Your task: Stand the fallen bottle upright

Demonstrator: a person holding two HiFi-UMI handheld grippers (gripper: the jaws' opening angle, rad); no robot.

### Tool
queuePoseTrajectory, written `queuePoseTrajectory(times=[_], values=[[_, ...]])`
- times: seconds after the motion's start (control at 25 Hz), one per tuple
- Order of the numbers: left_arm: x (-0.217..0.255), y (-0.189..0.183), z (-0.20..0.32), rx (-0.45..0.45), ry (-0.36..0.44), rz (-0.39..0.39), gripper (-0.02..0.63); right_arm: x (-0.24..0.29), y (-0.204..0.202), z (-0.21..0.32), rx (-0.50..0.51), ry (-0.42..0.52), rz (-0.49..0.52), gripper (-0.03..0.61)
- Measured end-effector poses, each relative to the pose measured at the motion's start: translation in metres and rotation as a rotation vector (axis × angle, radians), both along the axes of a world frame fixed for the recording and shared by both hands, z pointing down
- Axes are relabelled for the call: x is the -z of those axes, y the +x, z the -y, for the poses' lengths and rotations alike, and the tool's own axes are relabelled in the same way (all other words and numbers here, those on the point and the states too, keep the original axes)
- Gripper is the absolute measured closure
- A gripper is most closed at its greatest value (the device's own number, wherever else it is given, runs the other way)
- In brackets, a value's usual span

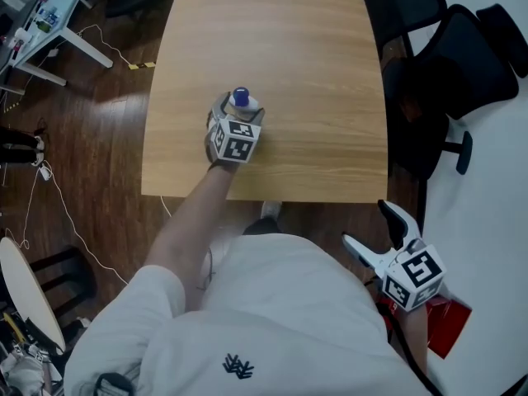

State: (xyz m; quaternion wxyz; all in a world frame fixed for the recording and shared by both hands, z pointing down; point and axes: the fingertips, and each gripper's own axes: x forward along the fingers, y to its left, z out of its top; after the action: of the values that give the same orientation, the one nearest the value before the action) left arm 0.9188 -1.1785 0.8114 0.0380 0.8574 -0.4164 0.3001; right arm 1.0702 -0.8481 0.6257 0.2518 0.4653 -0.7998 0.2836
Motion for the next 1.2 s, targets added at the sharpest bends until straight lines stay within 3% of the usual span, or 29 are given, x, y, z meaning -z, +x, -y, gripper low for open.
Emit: queuePoseTrajectory(times=[0.12,0.24,0.44,0.6,0.84,1.04,1.2], values=[[-0.002,-0.01,-0.002,0.034,0.011,0.051,0.154,0.002,0.015,-0.019,-0.02,0.01,-0.012,0.172],[0.001,-0.026,-0.024,0.062,0.015,0.083,0.147,0.005,0.025,-0.04,-0.032,0.037,-0.011,0.172],[0.038,-0.057,-0.12,0.063,0.032,-0.022,0.153,0.001,0.015,-0.092,0.019,0.1,0.001,0.172],[0.095,-0.078,-0.233,0.01,0.052,-0.128,0.156,-0.004,-0.008,-0.139,0.095,0.157,0.026,0.173],[0.145,-0.103,-0.383,-0.082,0.072,-0.133,0.16,-0.018,-0.053,-0.205,0.18,0.155,0.088,0.175],[0.173,-0.098,-0.46,-0.219,0.038,-0.17,0.175,-0.017,-0.071,-0.224,0.174,0.198,0.098,0.175],[0.197,-0.093,-0.508,-0.311,-0.015,-0.314,0.176,-0.008,-0.098,-0.233,0.17,0.249,0.101,0.175]])
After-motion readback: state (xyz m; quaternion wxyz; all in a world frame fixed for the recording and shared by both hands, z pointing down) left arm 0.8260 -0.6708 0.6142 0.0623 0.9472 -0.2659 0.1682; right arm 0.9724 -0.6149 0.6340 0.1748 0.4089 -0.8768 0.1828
